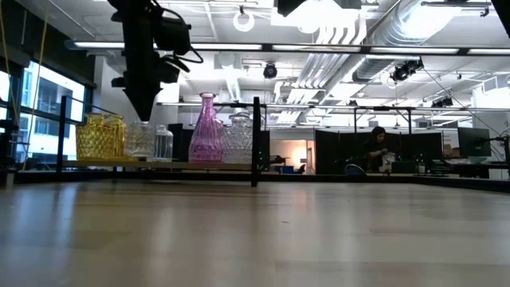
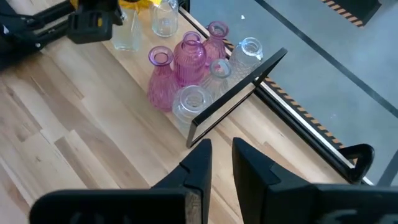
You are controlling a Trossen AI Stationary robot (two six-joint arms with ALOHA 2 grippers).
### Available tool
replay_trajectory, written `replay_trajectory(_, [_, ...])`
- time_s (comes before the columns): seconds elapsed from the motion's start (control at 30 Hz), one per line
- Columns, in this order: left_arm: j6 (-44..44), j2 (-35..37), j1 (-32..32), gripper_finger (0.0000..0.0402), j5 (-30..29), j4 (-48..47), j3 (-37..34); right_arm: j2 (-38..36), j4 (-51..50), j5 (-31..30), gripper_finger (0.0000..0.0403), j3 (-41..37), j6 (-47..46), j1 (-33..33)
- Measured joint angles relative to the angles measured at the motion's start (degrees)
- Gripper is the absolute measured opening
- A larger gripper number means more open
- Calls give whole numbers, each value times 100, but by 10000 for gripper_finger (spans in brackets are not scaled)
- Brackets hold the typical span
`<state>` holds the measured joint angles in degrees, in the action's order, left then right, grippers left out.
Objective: Sort vases onto shelf
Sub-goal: Put the transparent vase on the shelf aligned with the left transparent vase
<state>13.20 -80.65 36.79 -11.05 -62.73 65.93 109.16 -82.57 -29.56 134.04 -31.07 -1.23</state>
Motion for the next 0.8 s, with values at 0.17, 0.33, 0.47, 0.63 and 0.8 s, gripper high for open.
replay_trajectory(0.17, [25,-98,114,12,-4,110,0,0,-51,-2,44,0,113,0])
replay_trajectory(0.33, [20,-115,114,15,191,191,0,0,-144,-4,44,0,113,0])
replay_trajectory(0.47, [-103,-115,114,26,385,283,0,0,-154,-4,44,0,113,0])
replay_trajectory(0.63, [-264,-115,112,40,443,287,1,0,-152,-4,44,0,113,0])
replay_trajectory(0.8, [-499,-115,112,51,386,294,2,0,-152,-4,44,0,111,0])
